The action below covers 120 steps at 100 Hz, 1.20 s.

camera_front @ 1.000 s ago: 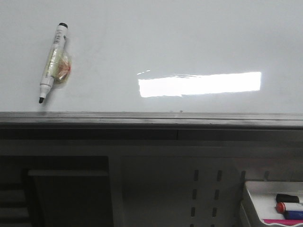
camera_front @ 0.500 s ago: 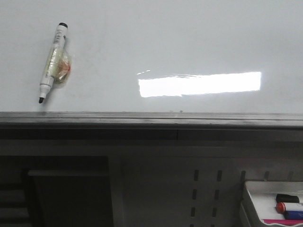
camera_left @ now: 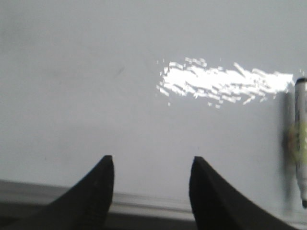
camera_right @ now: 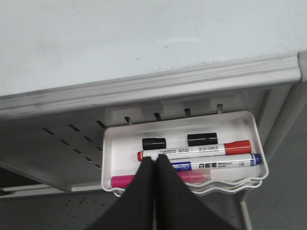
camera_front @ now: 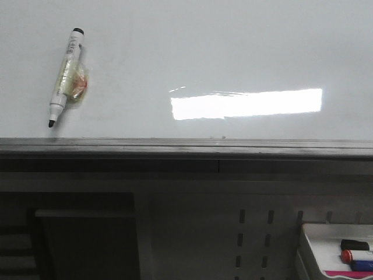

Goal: Write number 4 on whiteboard

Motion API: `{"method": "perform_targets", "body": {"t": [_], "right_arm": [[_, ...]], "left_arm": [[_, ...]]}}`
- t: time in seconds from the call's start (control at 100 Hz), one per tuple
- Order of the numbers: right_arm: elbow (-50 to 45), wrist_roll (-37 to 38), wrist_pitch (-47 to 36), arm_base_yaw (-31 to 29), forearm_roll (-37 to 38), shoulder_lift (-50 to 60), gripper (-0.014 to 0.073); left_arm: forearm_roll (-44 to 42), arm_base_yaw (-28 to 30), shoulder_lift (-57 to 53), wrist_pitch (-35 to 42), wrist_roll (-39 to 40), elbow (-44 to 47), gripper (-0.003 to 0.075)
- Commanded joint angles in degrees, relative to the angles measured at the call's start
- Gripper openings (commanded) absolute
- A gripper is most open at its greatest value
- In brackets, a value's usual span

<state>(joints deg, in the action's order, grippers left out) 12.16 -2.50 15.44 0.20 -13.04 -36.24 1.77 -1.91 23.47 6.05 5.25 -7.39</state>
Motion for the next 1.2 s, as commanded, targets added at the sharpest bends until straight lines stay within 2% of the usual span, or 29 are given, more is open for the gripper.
{"method": "perform_targets", "body": {"t": [0.0, 0.1, 0.19, 0.46, 0.56, 0.68, 0.87, 1.19], "right_arm": [[2.26, -0.31, -5.21, -0.08, -2.95, -0.52, -0.0064], [4.4, -1.07, -3.8, -0.08, -2.95, -0.52, -0.0064], [5.09, -2.54, -2.62, -0.08, -2.95, -0.52, -0.0064], [6.24, -3.14, 0.18, 0.55, -2.95, -0.52, -0.0064], [7.32, -5.36, 0.58, 2.31, -2.95, -0.52, -0.0064], [7.89, -7.22, 0.58, 4.89, -2.95, -0.52, -0.0064], [7.89, -7.22, 0.27, 8.98, -2.95, -0.52, -0.0064], [7.89, -7.22, 0.22, 10.6, -2.95, -0.52, -0.0064]], "left_arm": [[0.06, 0.22, 0.93, 9.72, 0.52, -2.04, 0.0407], [-6.18, -1.15, 1.28, 10.67, 0.63, -2.04, 0.0406], [-11.18, -4.8, 2.61, 11.9, 1.32, -2.04, 0.0406], [-11.06, -21.2, 12.97, 14.17, 3.63, -4.71, 0.0398], [-10.91, -24.75, 19.85, 14.42, 3.63, -7.01, 0.0386], [-7.42, -25.46, 29.17, 16.19, 3.63, -10.38, 0.0386], [-6.85, -25.46, 41.97, 20.49, 3.63, -15.93, 0.0388], [-4.97, -25.46, 50.99, 18.79, 3.63, -20.7, 0.0386]]}}
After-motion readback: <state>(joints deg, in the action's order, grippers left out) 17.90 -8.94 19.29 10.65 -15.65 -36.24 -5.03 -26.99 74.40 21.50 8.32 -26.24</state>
